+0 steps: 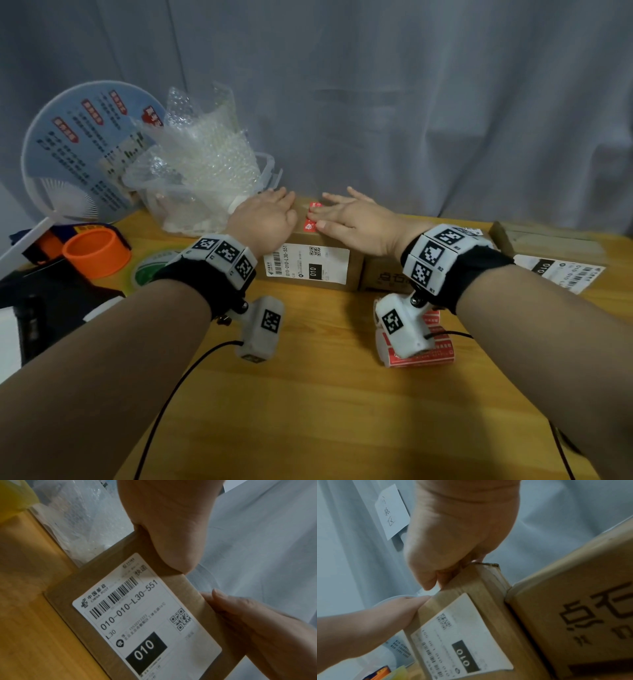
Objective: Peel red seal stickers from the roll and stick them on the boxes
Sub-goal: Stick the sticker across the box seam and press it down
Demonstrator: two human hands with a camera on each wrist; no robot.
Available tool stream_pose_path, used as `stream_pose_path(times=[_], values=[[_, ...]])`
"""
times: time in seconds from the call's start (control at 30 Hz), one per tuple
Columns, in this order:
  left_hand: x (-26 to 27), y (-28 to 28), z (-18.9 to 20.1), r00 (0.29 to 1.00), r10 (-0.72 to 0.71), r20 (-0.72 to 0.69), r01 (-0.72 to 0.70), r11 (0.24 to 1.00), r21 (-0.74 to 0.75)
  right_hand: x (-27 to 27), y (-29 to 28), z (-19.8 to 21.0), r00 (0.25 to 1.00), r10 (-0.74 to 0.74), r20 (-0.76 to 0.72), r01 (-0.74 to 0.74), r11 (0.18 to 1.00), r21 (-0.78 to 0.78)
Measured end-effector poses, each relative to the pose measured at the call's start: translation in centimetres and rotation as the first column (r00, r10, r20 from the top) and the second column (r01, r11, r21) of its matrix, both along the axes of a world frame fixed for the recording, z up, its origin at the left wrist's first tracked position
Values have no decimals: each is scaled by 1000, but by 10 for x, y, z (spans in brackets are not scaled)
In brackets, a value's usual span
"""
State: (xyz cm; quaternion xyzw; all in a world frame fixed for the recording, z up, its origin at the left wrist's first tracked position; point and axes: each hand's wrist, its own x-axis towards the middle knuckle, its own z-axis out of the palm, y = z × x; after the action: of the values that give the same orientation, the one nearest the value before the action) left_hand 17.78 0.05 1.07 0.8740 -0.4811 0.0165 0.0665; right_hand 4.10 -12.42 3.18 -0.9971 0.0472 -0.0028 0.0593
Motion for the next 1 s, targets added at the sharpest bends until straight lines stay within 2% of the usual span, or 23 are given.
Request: stream_pose_path(times=[0.17, 0.27, 0.33, 0.43, 0.53, 0.63, 0.73, 0.83, 0.93, 1.0], values=[[5, -2, -7, 1000, 10, 0, -10, 999, -36, -11, 2, -5, 985, 87, 152, -101, 991, 86], [8, 2, -8, 999, -5, 44, 6, 999, -44, -11, -1, -4, 980, 79, 184, -104, 986, 133], [4, 7, -5, 998, -55, 37, 57, 997, -59, -7, -4, -5, 989, 28, 148, -42, 995, 92], [-5, 17, 0, 987, -164, -3, 160, 970, -181, 0, -9, -5, 995, -90, 45, 87, 995, 53], [-8, 25, 1, 972, -232, -35, 217, 944, -250, 7, -11, -2, 989, -134, -58, 137, 989, 50], [-9, 32, 2, 963, -268, 16, 263, 928, -263, 12, -11, -1, 975, -168, -147, 170, 986, -1], [-10, 36, 7, 959, -278, 50, 280, 910, -307, 15, -9, -2, 967, -203, -157, 202, 979, -22], [-14, 32, 14, 944, -329, 24, 314, 876, -366, 14, -6, -3, 966, -216, -141, 217, 976, -6], [-20, 23, 9, 949, -296, 104, 312, 925, -214, 11, -6, -6, 973, -210, -99, 214, 976, 31], [-23, 16, 4, 964, -230, 131, 245, 962, -121, 8, -8, -8, 977, -200, -73, 204, 978, 52]])
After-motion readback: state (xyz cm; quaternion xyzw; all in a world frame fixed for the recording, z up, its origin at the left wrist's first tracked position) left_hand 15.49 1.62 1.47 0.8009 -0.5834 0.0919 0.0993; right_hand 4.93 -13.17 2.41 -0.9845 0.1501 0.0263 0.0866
